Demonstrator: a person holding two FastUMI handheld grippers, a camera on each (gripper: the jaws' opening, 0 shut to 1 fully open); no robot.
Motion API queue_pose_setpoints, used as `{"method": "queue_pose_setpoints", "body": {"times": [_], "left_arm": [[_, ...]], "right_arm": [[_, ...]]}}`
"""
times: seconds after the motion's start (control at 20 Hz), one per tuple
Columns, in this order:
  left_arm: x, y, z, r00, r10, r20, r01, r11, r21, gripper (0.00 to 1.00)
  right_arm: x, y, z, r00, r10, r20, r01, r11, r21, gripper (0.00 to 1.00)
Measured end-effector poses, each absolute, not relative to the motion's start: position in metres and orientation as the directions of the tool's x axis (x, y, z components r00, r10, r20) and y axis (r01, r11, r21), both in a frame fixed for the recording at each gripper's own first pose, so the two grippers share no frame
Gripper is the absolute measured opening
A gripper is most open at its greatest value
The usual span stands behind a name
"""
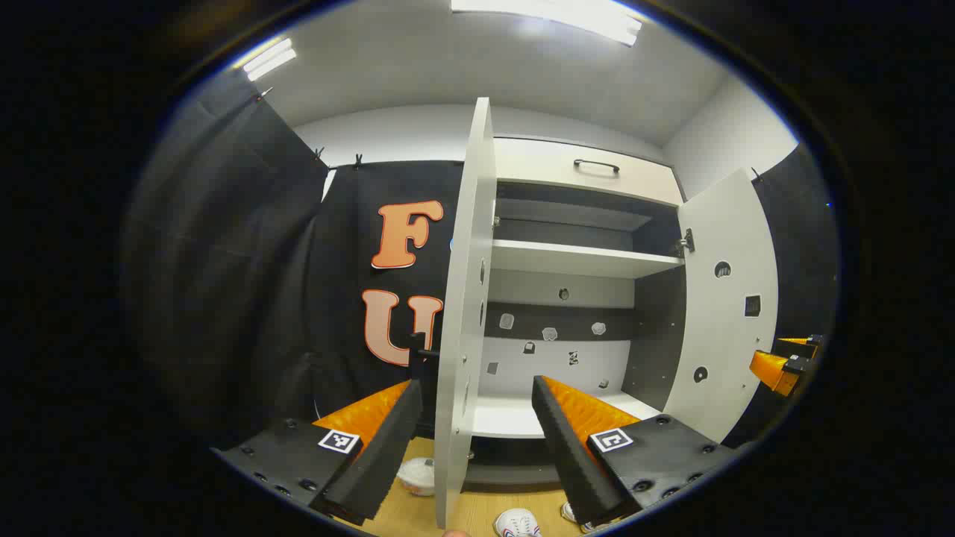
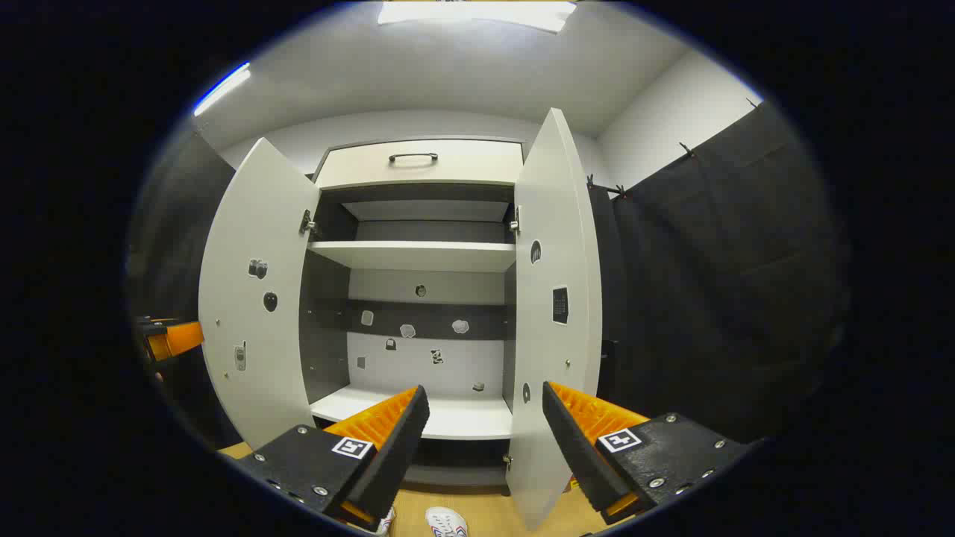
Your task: Grab one shoe with the right hand and put it into the shoe cabinet, grab the other shoe with the left hand and put it into the shoe cabinet; then close the right door with the right hand and the left door with the left hand.
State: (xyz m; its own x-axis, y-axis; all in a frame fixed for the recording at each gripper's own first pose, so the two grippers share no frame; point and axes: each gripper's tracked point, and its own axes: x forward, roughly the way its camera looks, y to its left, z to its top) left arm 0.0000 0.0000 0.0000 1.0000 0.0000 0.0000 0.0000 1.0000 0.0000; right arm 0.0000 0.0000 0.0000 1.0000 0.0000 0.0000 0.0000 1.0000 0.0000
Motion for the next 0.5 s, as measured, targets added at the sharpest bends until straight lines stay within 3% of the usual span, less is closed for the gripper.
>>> {"method": "queue_pose_setpoints", "body": {"times": [0.5], "left_arm": [[0.001, 0.002, 0.002, 1.0, -0.002, 0.008, 0.001, 0.998, 0.06, 0.94]], "right_arm": [[0.006, 0.012, -0.013, 0.997, 0.034, -0.075, -0.033, 0.999, 0.005, 0.94]]}}
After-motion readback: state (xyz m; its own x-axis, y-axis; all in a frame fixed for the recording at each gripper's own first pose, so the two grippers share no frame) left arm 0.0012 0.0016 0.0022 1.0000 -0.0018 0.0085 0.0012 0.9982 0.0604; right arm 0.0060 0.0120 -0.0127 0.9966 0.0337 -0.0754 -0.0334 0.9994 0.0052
